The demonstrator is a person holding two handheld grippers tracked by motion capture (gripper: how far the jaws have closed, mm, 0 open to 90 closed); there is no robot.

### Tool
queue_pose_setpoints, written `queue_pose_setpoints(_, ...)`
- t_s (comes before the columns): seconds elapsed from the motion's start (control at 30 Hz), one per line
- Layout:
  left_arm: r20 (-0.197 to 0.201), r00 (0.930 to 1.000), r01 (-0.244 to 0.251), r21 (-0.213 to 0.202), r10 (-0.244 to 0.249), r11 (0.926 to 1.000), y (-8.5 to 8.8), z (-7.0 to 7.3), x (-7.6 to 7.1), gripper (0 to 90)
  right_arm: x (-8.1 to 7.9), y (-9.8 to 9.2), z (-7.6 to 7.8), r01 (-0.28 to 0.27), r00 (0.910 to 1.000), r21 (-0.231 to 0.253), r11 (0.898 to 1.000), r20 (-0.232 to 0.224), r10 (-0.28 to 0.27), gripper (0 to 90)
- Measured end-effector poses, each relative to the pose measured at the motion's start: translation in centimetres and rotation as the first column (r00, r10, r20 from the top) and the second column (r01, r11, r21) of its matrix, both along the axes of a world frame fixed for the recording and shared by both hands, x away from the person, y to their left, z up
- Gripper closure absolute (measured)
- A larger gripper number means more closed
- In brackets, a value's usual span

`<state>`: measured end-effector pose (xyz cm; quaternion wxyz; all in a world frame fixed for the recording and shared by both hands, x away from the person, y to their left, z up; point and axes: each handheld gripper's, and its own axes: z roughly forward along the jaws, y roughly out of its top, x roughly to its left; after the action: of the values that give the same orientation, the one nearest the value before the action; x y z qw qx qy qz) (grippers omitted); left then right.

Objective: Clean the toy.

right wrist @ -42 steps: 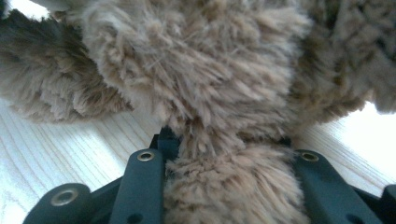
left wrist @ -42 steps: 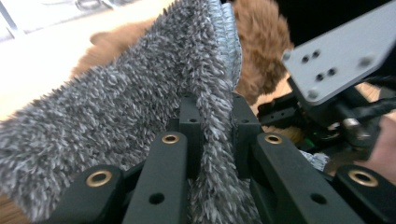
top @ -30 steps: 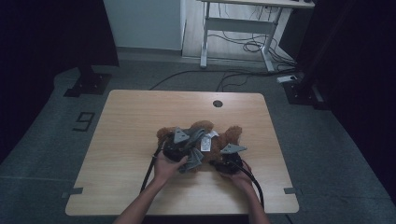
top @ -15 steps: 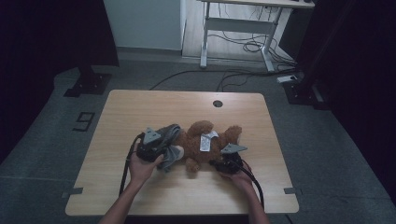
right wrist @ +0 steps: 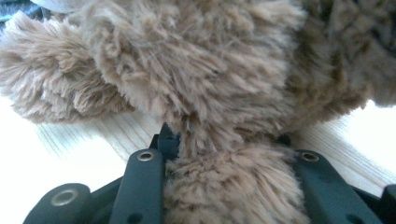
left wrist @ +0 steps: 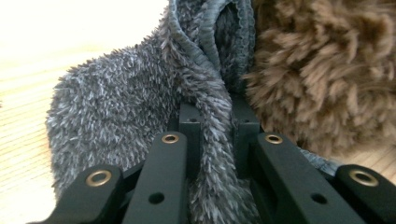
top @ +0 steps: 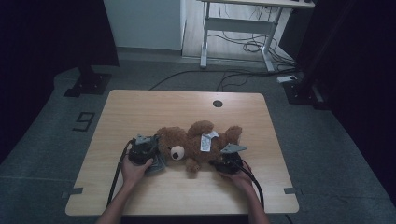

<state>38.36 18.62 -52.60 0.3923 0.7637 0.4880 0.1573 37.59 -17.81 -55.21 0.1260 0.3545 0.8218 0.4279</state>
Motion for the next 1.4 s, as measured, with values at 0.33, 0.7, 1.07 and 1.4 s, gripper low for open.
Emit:
queue_pose_setpoints(0.33, 0.182, 0.9824, 0.065, -0.114, -0.043, 0.9914, -0.5, 8.7, -0.5, 78.4, 0.1, 0.1, 0.0, -0.010, 0.9997, -0.018, 1.000, 0.022, 0.010, 62.5)
queue_pose_setpoints(0.7, 0.145, 0.9422, 0.312, -0.050, -0.302, 0.9489, -13.6, 8.8, 0.5, 78.0, 0.2, 0.0, 0.1, -0.010, 0.9996, -0.021, 1.000, 0.026, 0.011, 62.4)
queue_pose_setpoints(1.07, 0.136, 0.9403, 0.312, 0.019, -0.312, 0.9498, -16.7, 6.0, -0.7, 78.5, 0.2, -0.1, 0.1, -0.012, 0.9997, -0.016, 1.000, 0.023, 0.012, 62.4)
queue_pose_setpoints(1.4, 0.183, 0.9609, 0.202, 0.050, -0.208, 0.9780, -9.3, 5.9, -1.9, 78.5, 0.2, 0.0, 0.1, -0.021, 0.9993, -0.017, 1.000, 0.030, 0.021, 62.4)
